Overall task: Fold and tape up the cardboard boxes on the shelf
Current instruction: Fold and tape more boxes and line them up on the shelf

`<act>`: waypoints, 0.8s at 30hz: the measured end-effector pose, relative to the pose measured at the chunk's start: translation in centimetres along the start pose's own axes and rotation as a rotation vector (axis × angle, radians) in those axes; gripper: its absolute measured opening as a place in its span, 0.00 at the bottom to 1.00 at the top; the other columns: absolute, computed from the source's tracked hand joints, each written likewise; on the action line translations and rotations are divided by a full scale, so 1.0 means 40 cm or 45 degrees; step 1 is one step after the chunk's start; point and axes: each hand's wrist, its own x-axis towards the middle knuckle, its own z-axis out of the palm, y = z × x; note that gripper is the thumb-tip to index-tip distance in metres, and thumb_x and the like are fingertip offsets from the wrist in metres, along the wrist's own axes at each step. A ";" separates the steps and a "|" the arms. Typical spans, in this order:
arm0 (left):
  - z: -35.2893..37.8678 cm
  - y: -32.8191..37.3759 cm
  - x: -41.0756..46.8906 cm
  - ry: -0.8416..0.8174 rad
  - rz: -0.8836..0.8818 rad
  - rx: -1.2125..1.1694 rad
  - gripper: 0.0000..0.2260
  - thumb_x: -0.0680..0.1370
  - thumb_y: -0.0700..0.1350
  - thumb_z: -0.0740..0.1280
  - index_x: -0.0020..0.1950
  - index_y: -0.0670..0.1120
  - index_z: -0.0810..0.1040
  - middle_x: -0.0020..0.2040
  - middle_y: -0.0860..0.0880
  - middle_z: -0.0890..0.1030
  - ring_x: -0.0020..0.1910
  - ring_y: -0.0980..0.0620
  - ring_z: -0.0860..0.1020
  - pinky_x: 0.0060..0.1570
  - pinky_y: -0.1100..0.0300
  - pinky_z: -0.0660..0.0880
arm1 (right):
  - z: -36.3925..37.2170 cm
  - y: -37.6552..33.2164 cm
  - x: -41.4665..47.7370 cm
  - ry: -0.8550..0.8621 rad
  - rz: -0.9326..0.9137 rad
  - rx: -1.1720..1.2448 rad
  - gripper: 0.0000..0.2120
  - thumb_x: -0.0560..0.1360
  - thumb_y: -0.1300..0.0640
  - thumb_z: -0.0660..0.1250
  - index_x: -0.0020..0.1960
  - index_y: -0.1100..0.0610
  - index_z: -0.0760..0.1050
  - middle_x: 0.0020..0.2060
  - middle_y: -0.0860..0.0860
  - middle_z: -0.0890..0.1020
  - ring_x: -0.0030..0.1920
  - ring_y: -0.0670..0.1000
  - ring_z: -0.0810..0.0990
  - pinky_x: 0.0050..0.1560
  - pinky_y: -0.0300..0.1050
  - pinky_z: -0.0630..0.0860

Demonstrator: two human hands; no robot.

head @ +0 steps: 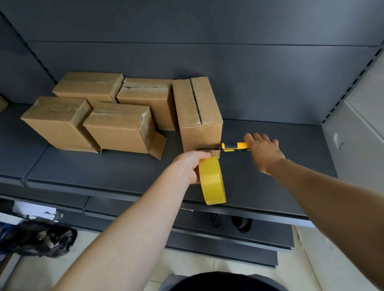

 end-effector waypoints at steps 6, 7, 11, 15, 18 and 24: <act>0.019 -0.003 -0.002 -0.180 0.082 0.182 0.02 0.77 0.40 0.68 0.47 0.46 0.76 0.45 0.45 0.80 0.43 0.47 0.80 0.39 0.49 0.78 | 0.033 0.069 -0.026 -0.373 0.196 0.110 0.21 0.74 0.68 0.59 0.65 0.57 0.64 0.60 0.57 0.70 0.63 0.60 0.65 0.60 0.57 0.68; 0.029 -0.005 -0.004 -0.201 0.101 0.220 0.03 0.77 0.40 0.67 0.46 0.46 0.75 0.43 0.46 0.80 0.41 0.48 0.80 0.38 0.50 0.78 | 0.038 0.081 -0.031 -0.432 0.231 0.136 0.20 0.75 0.67 0.59 0.65 0.57 0.64 0.60 0.57 0.70 0.63 0.60 0.65 0.60 0.57 0.68; 0.072 -0.011 -0.005 -0.254 0.210 0.311 0.07 0.78 0.40 0.66 0.42 0.47 0.72 0.40 0.48 0.78 0.39 0.50 0.77 0.40 0.51 0.77 | 0.043 0.123 -0.046 -0.501 0.342 0.262 0.17 0.75 0.65 0.58 0.63 0.59 0.63 0.60 0.60 0.73 0.63 0.62 0.67 0.65 0.58 0.67; 0.128 -0.017 -0.011 -0.274 0.276 0.335 0.08 0.78 0.40 0.67 0.40 0.47 0.72 0.39 0.48 0.76 0.37 0.50 0.76 0.39 0.54 0.76 | 0.038 0.159 -0.062 -0.465 0.500 0.373 0.22 0.77 0.62 0.59 0.69 0.62 0.59 0.64 0.62 0.69 0.66 0.64 0.65 0.64 0.56 0.69; 0.169 -0.021 -0.016 -0.305 0.309 0.338 0.08 0.78 0.40 0.67 0.40 0.47 0.71 0.38 0.48 0.76 0.36 0.50 0.76 0.37 0.54 0.76 | 0.039 0.174 -0.078 -0.398 0.516 0.374 0.24 0.77 0.63 0.60 0.71 0.62 0.59 0.66 0.62 0.65 0.67 0.64 0.63 0.66 0.56 0.67; 0.233 -0.012 -0.025 -0.296 0.373 0.337 0.08 0.77 0.40 0.67 0.40 0.47 0.72 0.39 0.47 0.77 0.37 0.50 0.77 0.35 0.55 0.75 | 0.008 0.173 -0.098 -0.252 0.360 0.735 0.30 0.72 0.64 0.63 0.73 0.54 0.63 0.67 0.57 0.68 0.69 0.60 0.62 0.66 0.53 0.66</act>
